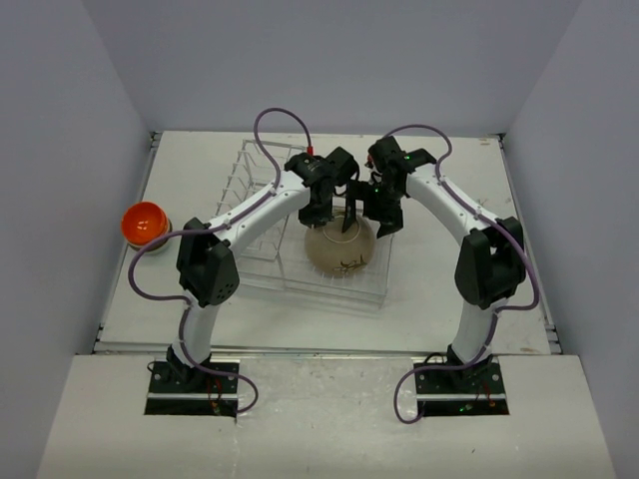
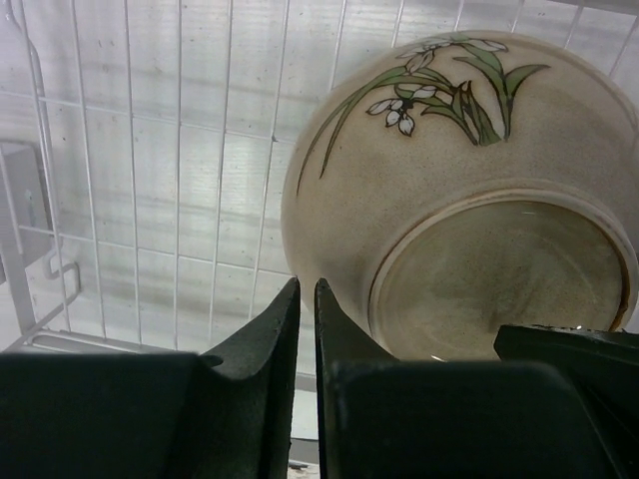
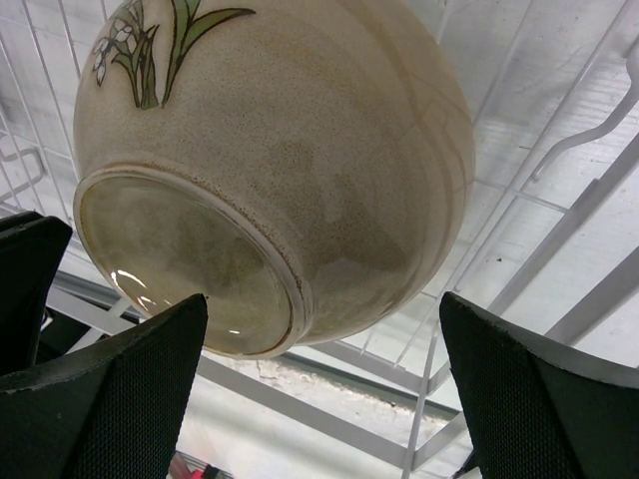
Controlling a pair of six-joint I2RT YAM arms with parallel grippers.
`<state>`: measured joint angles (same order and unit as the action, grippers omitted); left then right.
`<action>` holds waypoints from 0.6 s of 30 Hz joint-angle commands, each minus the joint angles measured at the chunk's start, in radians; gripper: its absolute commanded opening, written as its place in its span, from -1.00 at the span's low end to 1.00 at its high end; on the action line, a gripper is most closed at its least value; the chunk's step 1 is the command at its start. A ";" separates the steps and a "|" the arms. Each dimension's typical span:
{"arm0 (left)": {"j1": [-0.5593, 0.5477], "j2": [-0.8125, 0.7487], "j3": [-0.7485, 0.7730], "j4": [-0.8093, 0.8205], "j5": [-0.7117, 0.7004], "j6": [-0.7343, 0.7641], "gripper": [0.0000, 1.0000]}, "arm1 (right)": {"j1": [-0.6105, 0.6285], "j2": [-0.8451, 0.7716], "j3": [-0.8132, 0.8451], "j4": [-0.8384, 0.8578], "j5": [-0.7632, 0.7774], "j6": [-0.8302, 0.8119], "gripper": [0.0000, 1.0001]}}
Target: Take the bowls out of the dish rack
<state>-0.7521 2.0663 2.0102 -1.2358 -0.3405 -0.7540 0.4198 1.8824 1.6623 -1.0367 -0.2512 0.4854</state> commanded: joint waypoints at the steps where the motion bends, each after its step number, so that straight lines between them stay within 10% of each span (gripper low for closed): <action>1: 0.023 0.000 -0.021 0.010 -0.028 0.019 -0.80 | -0.004 0.027 0.022 -0.013 0.033 -0.008 0.98; 5: 0.027 -0.002 -0.041 0.016 -0.029 0.021 -0.80 | -0.006 0.029 0.002 -0.003 0.030 -0.018 0.96; 18: 0.027 0.008 -0.105 0.045 -0.012 0.027 -0.82 | -0.006 0.014 -0.015 0.024 0.000 -0.024 -0.69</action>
<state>-0.7532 2.0518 1.9484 -1.1645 -0.3916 -0.7185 0.4110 1.8816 1.6627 -1.0077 -0.3012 0.4824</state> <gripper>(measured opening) 0.094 0.288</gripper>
